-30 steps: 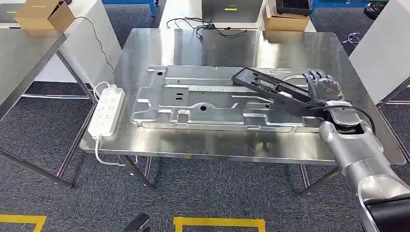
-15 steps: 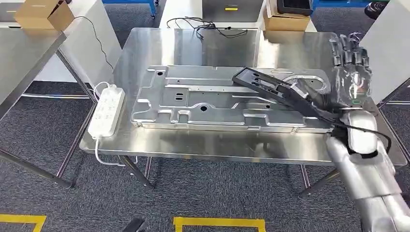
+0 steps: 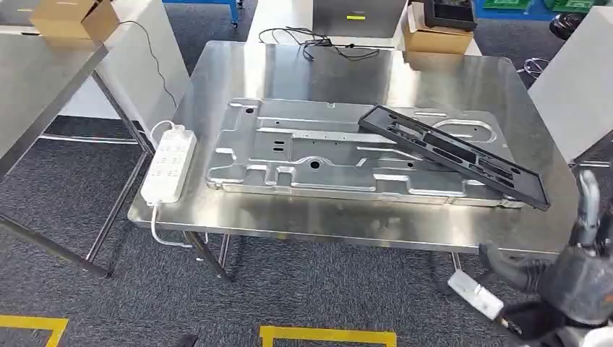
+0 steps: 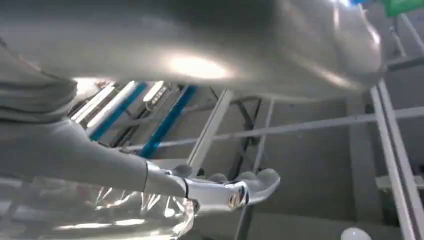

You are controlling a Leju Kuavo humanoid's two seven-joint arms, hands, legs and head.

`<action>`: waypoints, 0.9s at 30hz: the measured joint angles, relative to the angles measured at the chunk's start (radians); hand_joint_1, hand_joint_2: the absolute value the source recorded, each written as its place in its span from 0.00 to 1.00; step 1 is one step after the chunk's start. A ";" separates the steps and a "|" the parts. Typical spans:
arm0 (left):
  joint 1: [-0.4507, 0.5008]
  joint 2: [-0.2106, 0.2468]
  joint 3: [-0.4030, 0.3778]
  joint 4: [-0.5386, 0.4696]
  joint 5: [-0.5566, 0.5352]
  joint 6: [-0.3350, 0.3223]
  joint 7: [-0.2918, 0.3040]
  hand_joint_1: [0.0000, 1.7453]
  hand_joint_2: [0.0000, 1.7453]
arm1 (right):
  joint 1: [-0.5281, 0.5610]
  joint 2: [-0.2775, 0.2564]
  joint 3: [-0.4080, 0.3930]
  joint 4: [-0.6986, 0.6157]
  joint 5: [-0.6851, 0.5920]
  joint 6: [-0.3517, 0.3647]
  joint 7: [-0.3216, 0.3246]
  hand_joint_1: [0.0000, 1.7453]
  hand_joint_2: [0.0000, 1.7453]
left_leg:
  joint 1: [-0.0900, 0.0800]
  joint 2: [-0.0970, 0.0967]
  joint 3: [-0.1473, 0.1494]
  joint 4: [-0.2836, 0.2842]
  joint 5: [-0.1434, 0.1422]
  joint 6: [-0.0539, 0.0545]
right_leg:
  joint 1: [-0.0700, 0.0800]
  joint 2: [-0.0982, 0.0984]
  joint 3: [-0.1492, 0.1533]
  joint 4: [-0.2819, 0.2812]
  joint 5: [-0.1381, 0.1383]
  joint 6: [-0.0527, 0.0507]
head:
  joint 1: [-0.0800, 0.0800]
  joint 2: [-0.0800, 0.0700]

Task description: Take the parts from the cabinet and place them on the table.

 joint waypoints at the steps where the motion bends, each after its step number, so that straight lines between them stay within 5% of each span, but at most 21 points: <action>1: 0.004 0.000 0.001 0.000 0.001 0.000 -0.002 0.00 0.00 | 0.029 0.011 -0.011 -0.016 -0.005 0.000 -0.014 0.00 0.00 | 0.000 0.002 -0.001 0.001 0.000 0.000 | 0.000 0.000 -0.021 0.060 -0.020 0.001 | 0.001 0.000; 3: 0.010 0.000 0.006 0.000 0.003 0.000 -0.003 0.00 0.00 | 0.073 0.033 -0.033 -0.039 -0.016 0.000 -0.037 0.00 0.00 | 0.003 0.004 -0.003 0.004 0.000 -0.001 | -0.002 0.000 0.003 0.044 0.008 0.004 | 0.001 0.000; 5: 0.010 0.000 0.013 0.000 0.005 0.000 -0.003 0.00 0.00 | 0.095 0.048 -0.049 -0.057 -0.024 0.000 -0.049 0.00 0.00 | 0.008 0.004 -0.006 0.012 0.000 -0.006 | -0.006 0.000 0.104 -0.122 0.082 0.006 | 0.001 0.000; 6: 0.010 0.000 0.016 0.000 0.005 0.000 -0.006 0.00 0.00 | 0.102 0.053 -0.055 -0.064 -0.026 0.000 -0.053 0.00 0.00 | 0.008 0.003 -0.009 0.019 -0.002 -0.013 | -0.010 -0.001 0.155 -0.206 0.096 0.008 | 0.003 0.000; 7: 0.010 0.001 0.019 0.000 0.006 0.000 -0.006 0.00 0.00 | 0.106 0.059 -0.059 -0.069 -0.028 0.000 -0.057 0.00 0.00 | 0.004 0.001 -0.018 0.025 -0.003 -0.021 | -0.002 0.003 0.174 -0.225 0.084 0.003 | 0.009 0.000; 11: 0.012 0.001 0.024 0.000 0.006 0.000 -0.009 0.00 0.00 | 0.130 0.075 -0.072 -0.078 -0.042 0.000 -0.060 0.00 0.00 | 0.004 -0.001 -0.023 0.030 0.009 -0.042 | -0.009 0.003 0.147 -0.221 0.093 -0.024 | -0.005 0.000; 13: 0.011 0.003 0.025 0.000 0.006 0.000 -0.009 0.00 0.00 | 0.133 0.080 -0.076 -0.082 -0.043 0.000 -0.061 0.00 0.00 | 0.010 0.004 -0.041 0.084 -0.061 -0.050 | -0.011 -0.001 0.137 -0.222 0.104 -0.041 | -0.010 0.000; 15: 0.011 0.003 0.025 0.000 0.006 0.000 -0.009 0.00 0.00 | 0.137 0.086 -0.078 -0.084 -0.045 0.000 -0.063 0.00 0.00 | 0.013 0.004 -0.090 0.241 -0.166 -0.056 | -0.009 -0.004 0.120 -0.221 0.117 -0.050 | -0.021 0.000; 17: 0.011 0.003 0.025 0.001 0.007 0.000 -0.009 0.00 0.00 | 0.141 0.090 -0.078 -0.084 -0.045 0.000 -0.065 0.00 0.00 | 0.017 0.004 -0.105 0.335 -0.200 -0.061 | -0.009 -0.006 0.101 -0.220 0.131 -0.049 | -0.025 0.000; 19: 0.011 0.005 0.026 0.000 0.008 0.000 -0.009 0.00 0.00 | 0.146 0.094 -0.080 -0.084 -0.047 0.000 -0.069 0.00 0.00 | 0.022 0.004 -0.038 0.253 -0.148 -0.063 | -0.012 -0.006 0.084 -0.220 0.144 -0.044 | -0.029 0.000; 21: 0.010 0.005 0.026 0.001 0.008 0.000 -0.009 0.00 0.00 | 0.151 0.099 -0.084 -0.087 -0.053 0.000 -0.079 0.00 0.00 | 0.029 0.004 0.088 0.055 -0.085 -0.066 | -0.018 -0.006 0.075 -0.220 0.156 -0.031 | -0.033 0.000; 22: 0.008 0.005 0.026 0.001 0.008 0.000 -0.009 0.00 0.00 | 0.153 0.101 -0.087 -0.091 -0.054 0.000 -0.080 0.00 0.00 | 0.028 0.003 0.123 -0.008 -0.102 -0.072 | -0.016 -0.006 0.071 -0.220 0.162 -0.023 | -0.040 0.000; 25: 0.010 0.005 0.026 0.001 0.008 0.000 -0.008 0.00 0.00 | 0.155 0.104 -0.088 -0.092 -0.056 0.000 -0.087 0.00 0.00 | 0.013 -0.002 0.107 -0.004 -0.087 -0.061 | -0.019 -0.006 0.073 -0.233 0.187 -0.004 | -0.034 0.000; 27: 0.008 0.005 0.027 0.001 0.008 0.001 -0.008 0.00 0.00 | 0.159 0.106 -0.092 -0.094 -0.057 0.000 -0.088 0.00 0.00 | 0.022 0.004 0.092 -0.015 -0.063 -0.036 | -0.018 -0.002 0.068 -0.236 0.185 0.009 | -0.027 0.000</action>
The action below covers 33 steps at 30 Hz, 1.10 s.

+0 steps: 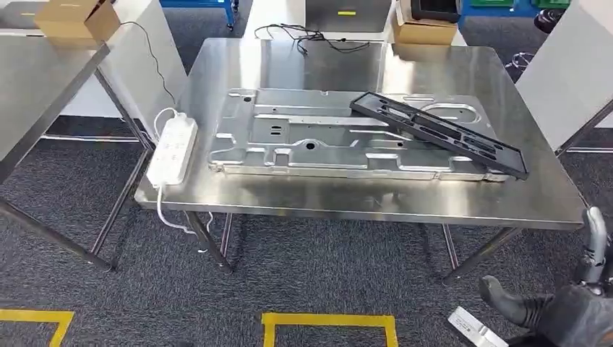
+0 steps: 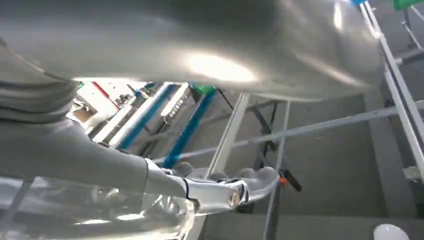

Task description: Take the parts from the cabinet and place them on the table.

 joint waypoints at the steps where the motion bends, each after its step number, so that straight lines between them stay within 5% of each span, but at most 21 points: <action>1: -0.001 0.000 0.000 0.000 0.000 0.000 0.000 0.00 0.00 | 0.001 0.001 -0.003 0.000 0.000 0.000 0.000 0.00 0.00 | -0.004 0.000 -0.011 0.000 0.011 0.009 | 0.005 -0.001 -0.013 0.029 -0.049 -0.002 | 0.007 0.000; 3: 0.000 0.000 0.001 0.000 0.002 0.002 0.000 0.00 0.00 | 0.003 0.002 -0.004 0.000 -0.005 0.000 -0.001 0.00 0.00 | -0.008 0.005 -0.033 0.002 0.026 0.019 | 0.010 -0.001 -0.055 0.173 -0.165 -0.005 | 0.021 0.000; 5: 0.000 0.000 0.001 0.000 0.002 0.002 0.000 0.00 0.00 | 0.008 0.004 -0.004 0.000 -0.006 0.000 -0.003 0.00 0.00 | -0.013 0.007 -0.057 0.004 0.043 0.022 | 0.013 -0.001 -0.080 0.305 -0.212 -0.007 | 0.027 0.000; 7: 0.001 0.000 0.002 0.000 0.002 0.002 0.000 0.00 0.00 | 0.009 0.005 -0.004 0.000 -0.011 0.000 -0.003 0.00 0.00 | -0.015 0.009 -0.080 0.008 0.056 0.021 | 0.015 -0.001 -0.034 0.275 -0.168 -0.008 | 0.029 0.000; 9: 0.001 0.000 0.002 0.000 0.002 0.001 0.000 0.00 0.00 | 0.009 0.007 -0.004 0.000 -0.013 0.000 -0.003 0.00 0.00 | -0.015 0.008 -0.097 0.014 0.066 0.015 | 0.017 -0.001 0.074 0.131 -0.116 -0.013 | 0.031 0.000; 11: -0.001 0.000 0.003 0.000 0.002 0.001 -0.001 0.00 0.00 | 0.005 0.009 -0.004 -0.002 -0.016 0.000 -0.008 0.00 0.00 | -0.023 0.008 -0.110 0.021 0.071 0.008 | 0.028 -0.001 0.163 0.007 -0.116 -0.020 | 0.040 0.000; 14: 0.000 0.002 0.003 0.000 0.001 0.001 0.000 0.00 0.00 | 0.007 0.011 -0.003 -0.002 -0.023 0.000 -0.009 0.00 0.00 | -0.028 0.005 -0.133 0.026 0.100 -0.010 | 0.027 -0.001 0.140 0.004 -0.120 -0.027 | 0.033 0.000; 15: 0.000 0.004 0.003 0.000 0.001 0.002 0.000 0.00 0.00 | 0.007 0.012 -0.003 -0.002 -0.024 0.000 -0.009 0.00 0.00 | -0.026 0.004 -0.141 0.031 0.091 -0.013 | 0.004 -0.003 0.133 -0.011 -0.117 -0.033 | 0.034 0.000; 16: 0.001 0.005 0.003 0.000 0.000 0.002 0.000 0.00 0.00 | 0.005 0.012 -0.003 -0.002 -0.025 0.000 -0.009 0.00 0.00 | -0.023 0.004 -0.155 0.057 0.054 -0.020 | 0.008 -0.007 0.124 -0.010 -0.113 -0.040 | 0.028 0.000; 18: 0.001 0.005 0.003 0.000 -0.002 0.002 0.000 0.00 0.00 | 0.006 0.012 -0.003 -0.002 -0.029 0.000 -0.009 0.00 0.00 | -0.017 0.005 -0.197 0.200 -0.053 -0.026 | 0.013 -0.010 0.111 -0.010 -0.102 -0.055 | 0.009 0.000; 20: 0.001 0.005 0.003 0.000 -0.002 0.002 0.000 0.00 0.00 | 0.006 0.013 -0.003 -0.002 -0.030 0.000 -0.010 0.00 0.00 | -0.017 0.005 -0.222 0.332 -0.108 -0.028 | 0.018 -0.014 0.098 -0.009 -0.090 -0.058 | 0.005 0.000; 22: 0.001 0.005 0.003 0.000 -0.002 0.002 0.000 0.00 0.00 | 0.006 0.013 -0.003 -0.002 -0.031 0.000 -0.010 0.00 0.00 | -0.017 0.005 -0.180 0.315 -0.067 -0.027 | 0.020 -0.014 0.081 -0.005 -0.077 -0.058 | 0.002 0.000; 24: 0.000 0.005 0.003 0.000 -0.002 0.002 0.000 0.00 0.00 | 0.006 0.013 -0.003 -0.002 -0.034 0.000 -0.010 0.00 0.00 | -0.017 0.005 -0.066 0.141 0.004 -0.022 | 0.021 -0.014 0.066 -0.002 -0.065 -0.056 | -0.003 0.000; 26: -0.003 0.006 0.003 0.000 -0.002 0.002 0.000 0.00 0.00 | 0.005 0.013 -0.003 -0.002 -0.039 0.000 -0.010 0.00 0.00 | -0.026 0.004 0.017 0.002 -0.005 -0.012 | 0.026 -0.014 0.059 0.000 -0.054 -0.048 | -0.008 0.000; 28: -0.005 0.006 0.003 0.000 -0.002 0.002 0.000 0.00 0.00 | 0.004 0.013 -0.002 -0.002 -0.042 0.000 -0.010 0.00 0.00 | -0.029 0.003 0.009 -0.004 -0.002 -0.008 | 0.022 -0.015 0.052 -0.002 -0.037 -0.037 | -0.005 0.000; 30: -0.003 0.006 0.003 0.000 -0.002 0.002 0.000 0.00 0.00 | 0.002 0.013 -0.002 -0.002 -0.048 0.000 -0.010 0.00 0.00 | -0.025 0.006 -0.007 -0.017 0.019 0.009 | 0.029 -0.011 0.050 -0.007 -0.022 -0.024 | -0.003 0.000; 31: -0.006 0.006 0.003 0.000 -0.002 0.002 0.000 0.00 0.00 | 0.003 0.012 -0.002 -0.001 -0.049 0.000 -0.010 0.00 0.00 | -0.022 0.011 -0.014 -0.018 0.032 0.016 | 0.026 -0.010 0.035 0.004 -0.053 -0.021 | -0.004 0.000; 33: -0.008 0.007 0.003 0.000 -0.002 0.002 0.000 0.00 0.00 | 0.000 0.011 -0.002 -0.001 -0.051 0.000 -0.010 0.00 0.00 | -0.021 0.012 -0.043 -0.016 0.052 0.031 | 0.027 -0.008 0.000 0.114 -0.171 -0.021 | 0.016 0.000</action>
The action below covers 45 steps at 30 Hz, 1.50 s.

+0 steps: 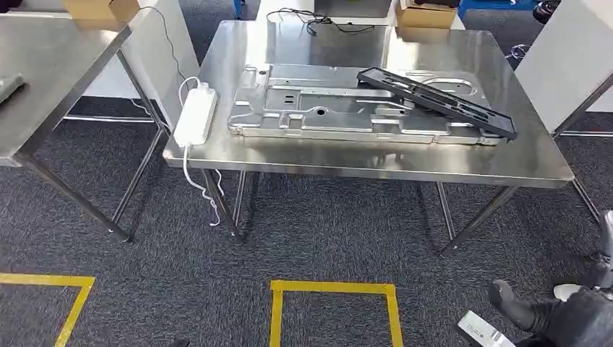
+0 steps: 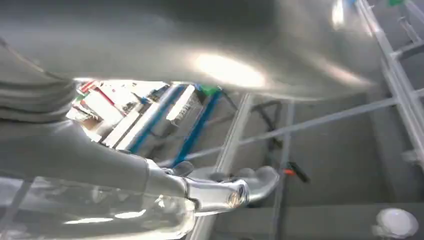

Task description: Take the parts from the cabinet and place them on the table.

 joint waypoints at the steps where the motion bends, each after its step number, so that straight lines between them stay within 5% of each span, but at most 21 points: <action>1: 0.000 0.000 0.000 0.000 0.000 0.000 0.000 0.00 0.00 | 0.000 0.000 0.000 0.000 -0.001 0.000 0.000 0.00 0.00 | -0.001 0.001 -0.014 0.001 0.011 0.000 | 0.000 0.000 -0.019 0.081 -0.052 0.002 | 0.003 0.000; 2: 0.000 0.000 0.000 0.000 0.000 0.000 0.000 0.00 0.00 | 0.000 0.000 0.000 0.002 -0.001 0.000 0.000 0.00 0.00 | -0.001 0.002 -0.030 0.003 0.022 0.000 | 0.000 0.000 -0.033 0.154 -0.078 0.003 | 0.005 0.000; 4: 0.000 0.000 0.000 0.000 0.000 0.000 0.001 0.00 0.00 | 0.000 0.000 0.000 0.003 -0.003 0.000 0.001 0.00 0.00 | 0.000 0.003 -0.060 0.007 0.044 -0.003 | -0.002 0.000 -0.008 0.178 -0.029 0.005 | 0.009 0.000; 6: 0.000 0.000 0.000 0.000 0.000 -0.001 0.003 0.00 0.00 | -0.001 0.000 0.000 0.004 -0.006 0.000 0.001 0.00 0.00 | 0.004 0.003 -0.090 0.016 0.061 -0.010 | -0.006 0.000 0.078 0.064 0.050 0.007 | 0.010 0.000; 8: 0.000 0.002 0.000 -0.001 0.001 -0.001 0.002 0.00 0.00 | -0.004 0.000 0.000 0.004 -0.008 0.000 0.001 0.00 0.00 | 0.000 -0.001 -0.112 0.029 0.075 -0.022 | -0.010 0.002 0.200 -0.116 0.033 0.009 | 0.013 0.000; 9: 0.000 0.002 0.000 0.000 0.002 -0.001 0.002 0.00 0.00 | -0.005 0.000 0.000 0.004 -0.009 0.000 0.001 0.00 0.00 | -0.002 -0.001 -0.117 0.032 0.087 -0.027 | -0.003 0.004 0.221 -0.163 0.015 0.001 | 0.016 0.000; 11: -0.001 0.003 0.000 0.000 0.003 -0.001 0.003 0.00 0.00 | -0.001 -0.001 0.000 0.004 -0.011 0.000 0.002 0.00 0.00 | -0.003 -0.002 -0.129 0.031 0.109 -0.031 | 0.000 0.006 0.193 -0.155 0.016 -0.003 | 0.010 0.000; 13: 0.007 0.006 0.001 0.000 0.003 -0.001 0.007 0.00 0.00 | 0.003 0.000 0.000 0.004 -0.012 0.000 0.002 0.00 0.00 | 0.006 -0.002 -0.141 0.039 0.096 -0.040 | -0.010 0.001 0.167 -0.155 0.036 -0.026 | 0.012 0.000; 17: 0.011 0.005 0.001 0.001 -0.001 -0.002 0.010 0.00 0.00 | 0.012 0.000 -0.001 0.004 -0.018 0.000 -0.001 0.00 0.00 | 0.009 -0.002 -0.176 0.292 -0.146 -0.050 | -0.005 -0.001 0.113 -0.153 0.083 -0.044 | -0.006 0.000; 19: 0.010 0.006 0.001 0.001 -0.001 -0.002 0.011 0.00 0.00 | 0.016 0.000 -0.001 0.004 -0.019 0.000 -0.005 0.00 0.00 | 0.010 -0.002 -0.157 0.364 -0.122 -0.052 | -0.006 -0.001 0.082 -0.150 0.107 -0.042 | -0.009 0.000; 22: 0.009 0.008 0.002 0.000 -0.002 -0.002 0.014 0.00 0.00 | 0.023 0.000 -0.001 0.004 -0.023 0.000 -0.009 0.00 0.00 | 0.018 -0.002 -0.007 0.184 -0.025 -0.051 | -0.010 -0.001 0.041 -0.138 0.135 -0.034 | -0.015 0.000; 24: 0.006 0.008 0.002 0.000 -0.003 -0.001 0.014 0.00 0.00 | 0.026 0.000 -0.001 0.003 -0.027 0.000 -0.009 0.00 0.00 | 0.013 -0.004 0.108 0.001 -0.067 -0.050 | -0.007 -0.001 0.030 -0.131 0.150 -0.020 | -0.022 0.000; 28: 0.007 0.008 0.001 0.001 -0.006 -0.001 0.018 0.00 0.00 | 0.030 -0.001 -0.002 0.003 -0.032 0.000 -0.010 0.00 0.00 | 0.016 -0.006 0.092 -0.032 -0.061 -0.037 | -0.003 -0.001 0.017 -0.134 0.181 0.003 | -0.014 0.000; 31: 0.006 0.008 0.002 0.001 -0.006 -0.001 0.019 0.00 0.00 | 0.036 -0.006 -0.004 0.004 -0.035 -0.001 -0.010 0.00 0.00 | 0.009 0.002 0.038 -0.019 -0.026 -0.016 | -0.004 0.002 -0.031 0.017 -0.003 0.001 | 0.007 0.000; 33: 0.005 0.008 0.002 0.001 -0.006 0.000 0.018 0.00 0.00 | 0.040 -0.006 -0.006 0.003 -0.036 -0.001 -0.011 0.00 0.00 | 0.004 0.004 0.004 -0.011 -0.004 -0.013 | -0.005 0.002 -0.052 0.155 -0.063 0.002 | 0.011 0.000; 35: 0.006 0.008 0.002 0.001 -0.006 0.000 0.017 0.00 0.00 | 0.041 -0.006 -0.007 0.004 -0.036 -0.001 -0.014 0.00 0.00 | 0.003 0.006 -0.038 0.001 0.019 -0.016 | -0.005 0.002 -0.023 0.185 0.007 0.004 | 0.014 0.000; 37: 0.006 0.008 0.002 0.001 -0.006 0.000 0.015 0.00 0.00 | 0.041 -0.006 -0.007 0.003 -0.038 0.000 -0.019 0.00 0.00 | 0.004 0.006 -0.074 0.012 0.040 -0.022 | -0.006 0.002 0.073 0.072 0.075 0.002 | 0.015 0.000; 39: 0.005 0.008 0.002 0.000 -0.006 0.000 0.010 0.00 0.00 | 0.039 -0.005 -0.007 0.003 -0.037 -0.001 -0.024 0.00 0.00 | -0.003 0.002 -0.090 0.022 0.054 -0.031 | -0.003 0.002 0.218 -0.129 0.036 -0.003 | 0.019 0.000; 40: 0.005 0.009 0.002 0.000 -0.006 0.000 0.009 0.00 0.00 | 0.037 -0.005 -0.008 0.001 -0.037 -0.001 -0.025 0.00 0.00 | -0.004 0.001 -0.094 0.022 0.066 -0.034 | -0.002 0.004 0.233 -0.181 0.007 -0.008 | 0.018 0.000; 43: 0.007 0.013 0.002 0.000 -0.011 0.000 0.001 0.00 0.00 | 0.040 -0.004 -0.008 0.001 -0.037 -0.001 -0.027 0.00 0.00 | 0.000 0.001 -0.110 0.022 0.088 -0.045 | -0.011 0.004 0.197 -0.171 0.018 -0.028 | 0.010 0.000; 45: 0.010 0.014 0.002 0.000 -0.013 0.002 -0.002 0.00 0.00 | 0.039 -0.004 -0.007 0.001 -0.036 0.000 -0.029 0.00 0.00 | 0.005 0.001 -0.130 0.077 0.002 -0.052 | -0.009 0.002 0.182 -0.170 0.035 -0.047 | 0.004 0.000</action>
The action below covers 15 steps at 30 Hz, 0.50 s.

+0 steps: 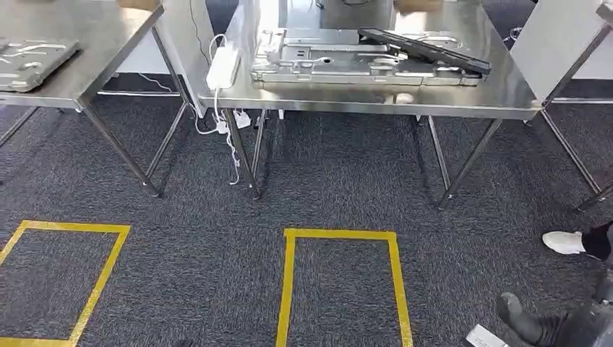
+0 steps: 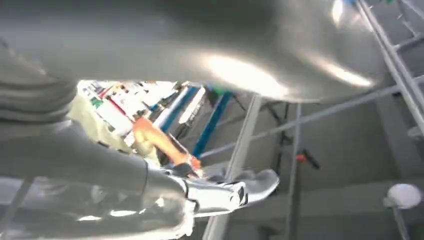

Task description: Take the parts from the cabinet and place them on the table.

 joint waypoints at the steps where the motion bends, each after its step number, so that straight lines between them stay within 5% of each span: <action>1: 0.000 0.000 0.000 0.000 0.000 0.000 0.000 0.00 0.00 | 0.000 0.000 0.000 0.000 0.000 0.000 -0.001 0.00 0.00 | 0.000 -0.001 -0.018 0.070 -0.063 -0.004 | 0.002 0.000 -0.010 0.000 0.009 -0.004 | -0.007 0.000; 3: 0.000 0.000 0.000 0.001 -0.001 0.000 -0.001 0.00 0.00 | 0.000 0.000 0.000 0.000 -0.007 0.000 -0.001 0.00 0.00 | 0.002 -0.001 -0.053 0.228 -0.139 -0.007 | 0.006 -0.001 -0.029 0.003 0.024 -0.005 | -0.010 0.000; 5: 0.001 0.000 0.000 0.001 -0.003 0.005 -0.001 0.00 0.00 | 0.000 0.000 0.001 0.000 -0.028 0.000 -0.001 0.00 0.00 | 0.003 -0.001 -0.035 0.263 -0.111 -0.007 | 0.006 -0.001 -0.046 0.009 0.033 -0.002 | -0.012 0.000; 6: 0.000 0.000 0.000 0.001 -0.004 0.006 -0.002 0.00 0.00 | 0.000 0.000 0.002 0.000 -0.044 0.000 -0.002 0.00 0.00 | 0.003 -0.001 0.005 0.212 -0.081 -0.007 | 0.006 -0.001 -0.052 0.013 0.035 -0.001 | -0.015 0.000; 8: -0.001 0.000 0.000 0.000 -0.005 0.006 -0.003 0.00 0.00 | -0.001 0.000 0.004 0.000 -0.069 0.000 -0.003 0.00 0.00 | 0.004 -0.001 0.139 0.007 -0.027 -0.001 | 0.005 -0.001 -0.054 0.018 0.037 0.003 | -0.020 0.000; 9: -0.001 0.000 0.000 0.000 -0.005 0.006 -0.003 0.00 0.00 | -0.002 -0.001 0.004 0.000 -0.075 0.000 -0.003 0.00 0.00 | 0.000 -0.001 0.177 -0.058 -0.037 0.004 | 0.008 -0.002 -0.056 0.020 0.038 0.006 | -0.021 0.000; 13: -0.002 0.000 0.000 0.000 -0.005 0.006 -0.005 0.00 0.00 | -0.008 -0.003 0.007 0.000 -0.094 0.000 -0.005 0.00 0.00 | -0.005 -0.001 0.172 -0.082 -0.037 0.012 | 0.011 -0.003 -0.068 0.021 0.054 0.032 | -0.018 0.000; 15: -0.003 -0.001 0.000 0.000 -0.005 0.006 -0.006 0.00 0.00 | -0.011 -0.009 0.010 0.000 -0.105 0.000 -0.005 0.00 0.00 | 0.005 0.002 0.165 -0.092 -0.024 0.030 | 0.011 -0.001 -0.089 0.055 0.015 0.037 | -0.014 0.000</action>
